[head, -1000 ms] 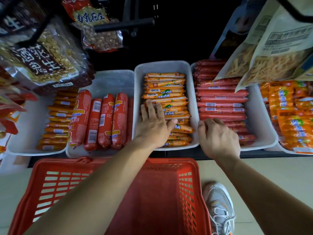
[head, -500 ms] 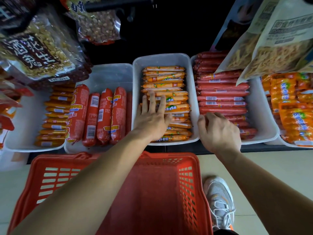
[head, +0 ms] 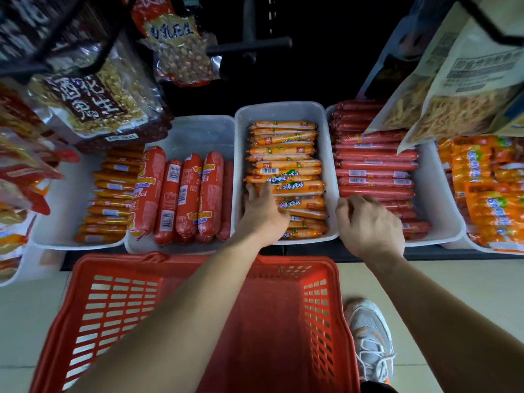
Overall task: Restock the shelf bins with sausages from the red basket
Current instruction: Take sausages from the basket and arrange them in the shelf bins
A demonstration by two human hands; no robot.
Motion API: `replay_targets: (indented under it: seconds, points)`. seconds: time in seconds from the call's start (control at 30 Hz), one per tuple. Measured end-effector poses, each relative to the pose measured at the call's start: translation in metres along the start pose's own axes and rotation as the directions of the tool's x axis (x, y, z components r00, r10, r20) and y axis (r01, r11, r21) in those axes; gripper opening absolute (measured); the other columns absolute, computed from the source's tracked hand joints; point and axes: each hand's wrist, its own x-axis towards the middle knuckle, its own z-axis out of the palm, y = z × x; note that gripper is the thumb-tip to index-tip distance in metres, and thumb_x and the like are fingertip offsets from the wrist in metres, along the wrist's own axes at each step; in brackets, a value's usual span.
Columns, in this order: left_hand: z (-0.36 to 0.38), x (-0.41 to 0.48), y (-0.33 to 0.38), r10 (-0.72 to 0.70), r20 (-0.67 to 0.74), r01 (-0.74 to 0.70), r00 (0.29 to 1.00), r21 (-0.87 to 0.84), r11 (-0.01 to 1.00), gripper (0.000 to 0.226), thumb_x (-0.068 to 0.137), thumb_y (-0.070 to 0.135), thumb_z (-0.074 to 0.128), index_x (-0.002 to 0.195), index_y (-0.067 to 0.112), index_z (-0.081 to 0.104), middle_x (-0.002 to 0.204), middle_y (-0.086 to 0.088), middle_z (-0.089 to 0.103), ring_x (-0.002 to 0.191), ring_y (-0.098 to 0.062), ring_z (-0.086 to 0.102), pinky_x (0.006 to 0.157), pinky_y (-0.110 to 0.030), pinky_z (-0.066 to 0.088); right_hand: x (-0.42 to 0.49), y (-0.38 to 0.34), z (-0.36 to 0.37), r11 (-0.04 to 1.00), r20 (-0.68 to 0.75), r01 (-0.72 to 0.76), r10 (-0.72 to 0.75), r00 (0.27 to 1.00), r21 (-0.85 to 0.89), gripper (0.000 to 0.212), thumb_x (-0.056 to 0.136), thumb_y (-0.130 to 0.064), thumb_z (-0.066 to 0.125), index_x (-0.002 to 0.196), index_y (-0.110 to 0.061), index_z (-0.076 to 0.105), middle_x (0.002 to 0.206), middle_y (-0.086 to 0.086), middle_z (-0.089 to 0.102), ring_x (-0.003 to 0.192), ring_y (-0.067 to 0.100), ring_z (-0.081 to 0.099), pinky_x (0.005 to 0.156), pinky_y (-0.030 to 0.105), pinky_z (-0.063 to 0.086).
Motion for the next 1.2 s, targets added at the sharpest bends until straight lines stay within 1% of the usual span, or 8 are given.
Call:
replay_targets:
  seconds: [0.1, 0.2, 0.37, 0.47, 0.63, 0.8, 1.0, 1.2]
  points:
    - [-0.007, -0.003, -0.008, 0.081, -0.040, -0.085, 0.996, -0.108, 0.990, 0.070, 0.092, 0.028, 0.064, 0.153, 0.026, 0.028, 0.161, 0.002, 0.022, 0.142, -0.022, 0.037, 0.117, -0.043, 0.033, 0.000, 0.000, 0.000, 1.000, -0.001, 0.013, -0.013, 1.000, -0.019, 0.042, 0.097, -0.047, 0.033, 0.082, -0.019, 0.060, 0.085, 0.006, 0.065, 0.069, 0.035, 0.062, 0.065, 0.041, 0.052]
    - [-0.008, 0.000, -0.015, 0.017, -0.109, -0.033, 0.994, -0.141, 0.989, 0.075, 0.088, 0.037, 0.066, 0.152, 0.024, 0.028, 0.157, 0.000, 0.031, 0.141, -0.022, 0.040, 0.115, -0.044, 0.037, 0.003, 0.000, -0.001, 1.000, 0.011, 0.026, -0.026, 1.000, 0.012, 0.035, 0.097, -0.043, 0.038, 0.099, -0.018, 0.062, 0.100, 0.007, 0.063, 0.084, 0.036, 0.062, 0.070, 0.043, 0.051]
    - [0.003, 0.010, -0.002, -0.087, -0.121, 0.062, 0.989, -0.200, 0.978, 0.076, 0.082, 0.038, 0.073, 0.145, 0.019, 0.034, 0.147, -0.006, 0.044, 0.133, -0.026, 0.048, 0.111, -0.045, 0.041, 0.014, -0.012, -0.010, 0.958, -0.172, 0.287, -0.285, 0.943, -0.017, 0.040, 0.088, -0.029, 0.056, 0.125, -0.014, 0.061, 0.122, 0.010, 0.057, 0.106, 0.034, 0.055, 0.086, 0.047, 0.048]
    - [-0.002, 0.008, -0.008, -0.068, -0.116, 0.033, 0.991, -0.281, 0.959, 0.039, 0.089, 0.023, 0.068, 0.125, 0.028, 0.053, 0.120, 0.007, 0.063, 0.112, -0.017, 0.062, 0.098, -0.036, 0.049, 0.040, -0.039, -0.017, 0.869, 0.021, 0.475, -0.477, 0.879, -0.135, 0.059, 0.089, -0.033, 0.054, 0.146, -0.019, 0.045, 0.145, 0.006, 0.047, 0.125, 0.031, 0.049, 0.102, 0.047, 0.040]
    - [-0.013, 0.009, -0.015, -0.044, -0.078, 0.016, 0.996, -0.320, 0.947, 0.037, 0.096, 0.020, 0.062, 0.130, 0.026, 0.049, 0.107, 0.013, 0.061, 0.079, 0.001, 0.057, 0.061, -0.006, 0.038, 0.068, -0.065, 0.006, 0.668, 0.521, 0.689, -0.497, 0.694, -0.281, 0.080, 0.097, -0.065, 0.024, 0.157, -0.025, -0.011, 0.166, 0.009, -0.009, 0.153, 0.025, -0.004, 0.123, 0.045, 0.001]
    - [0.000, 0.016, -0.008, -0.082, -0.150, 0.025, 0.985, -0.348, 0.937, 0.088, 0.080, 0.033, 0.070, 0.151, 0.019, 0.020, 0.148, -0.005, 0.045, 0.126, -0.023, 0.054, 0.103, -0.042, 0.048, 0.058, -0.070, 0.021, 0.685, 0.532, 0.619, -0.383, 0.755, -0.385, 0.077, 0.096, -0.066, 0.008, 0.154, -0.025, -0.022, 0.163, 0.010, -0.023, 0.150, 0.026, -0.020, 0.120, 0.053, -0.008]
    - [0.000, 0.027, -0.014, -0.060, -0.119, 0.014, 0.991, -0.355, 0.935, 0.071, 0.084, 0.021, 0.075, 0.144, 0.025, 0.038, 0.122, 0.014, 0.055, 0.109, -0.009, 0.056, 0.091, -0.023, 0.042, 0.057, -0.071, 0.024, 0.699, 0.501, 0.588, -0.368, 0.783, -0.406, 0.082, 0.096, -0.067, 0.014, 0.155, -0.021, -0.019, 0.164, 0.014, -0.014, 0.151, 0.032, -0.011, 0.121, 0.054, -0.004]
    - [0.002, 0.032, -0.009, -0.105, -0.164, 0.032, 0.981, -0.395, 0.918, 0.059, 0.082, 0.036, 0.073, 0.133, 0.023, 0.045, 0.121, 0.003, 0.063, 0.110, -0.019, 0.062, 0.091, -0.032, 0.047, 0.055, -0.070, 0.023, 0.739, 0.456, 0.554, -0.370, 0.809, -0.384, 0.091, 0.092, -0.070, 0.016, 0.156, -0.013, -0.014, 0.163, 0.022, -0.011, 0.151, 0.036, -0.008, 0.122, 0.050, -0.004]
